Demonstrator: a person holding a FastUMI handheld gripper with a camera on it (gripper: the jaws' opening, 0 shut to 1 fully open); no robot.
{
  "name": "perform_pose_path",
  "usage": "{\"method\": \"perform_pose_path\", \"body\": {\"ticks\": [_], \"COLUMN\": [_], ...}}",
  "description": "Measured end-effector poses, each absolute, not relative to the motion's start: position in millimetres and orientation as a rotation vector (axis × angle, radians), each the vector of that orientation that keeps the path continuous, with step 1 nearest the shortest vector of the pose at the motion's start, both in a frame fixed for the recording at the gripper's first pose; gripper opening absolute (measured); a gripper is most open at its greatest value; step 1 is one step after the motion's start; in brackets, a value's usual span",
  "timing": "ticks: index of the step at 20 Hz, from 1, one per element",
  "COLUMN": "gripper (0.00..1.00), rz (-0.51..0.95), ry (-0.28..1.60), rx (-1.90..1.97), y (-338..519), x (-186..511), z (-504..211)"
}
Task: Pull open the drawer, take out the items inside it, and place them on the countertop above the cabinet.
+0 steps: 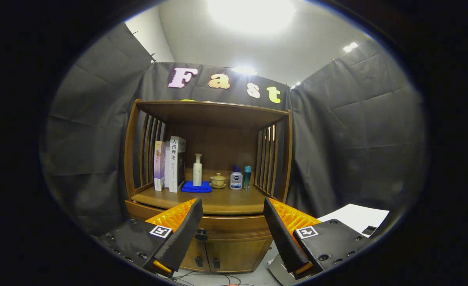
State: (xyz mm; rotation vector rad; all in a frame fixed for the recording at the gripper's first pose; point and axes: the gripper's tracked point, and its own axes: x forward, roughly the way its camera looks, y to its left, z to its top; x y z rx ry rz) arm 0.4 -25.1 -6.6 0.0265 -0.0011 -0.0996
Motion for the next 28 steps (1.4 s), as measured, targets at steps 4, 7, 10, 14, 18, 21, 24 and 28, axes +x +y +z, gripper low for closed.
{"method": "perform_pose_path", "body": {"ticks": [4, 7, 10, 14, 18, 21, 24, 28], "gripper": [0.97, 0.97, 0.97, 0.97, 0.97, 0.97, 0.97, 0.98], "rz": [-0.098, -0.094, -0.075, -0.058, -0.033, -0.015, -0.008, 0.010], "ry": [-0.004, 0.008, 0.028, 0.054, 0.104, 0.162, 0.219, 0.275], "rx": [0.028, -0.014, -0.040, -0.018, 0.027, 0.059, 0.080, 0.062], "y": [-21, -14, 0, 13, 28, 37, 43, 52], "x": [9, 20, 31, 52, 75, 92, 109, 130], "z": [-12, -23, -33, -49, -81, -111, -138, -169]}}
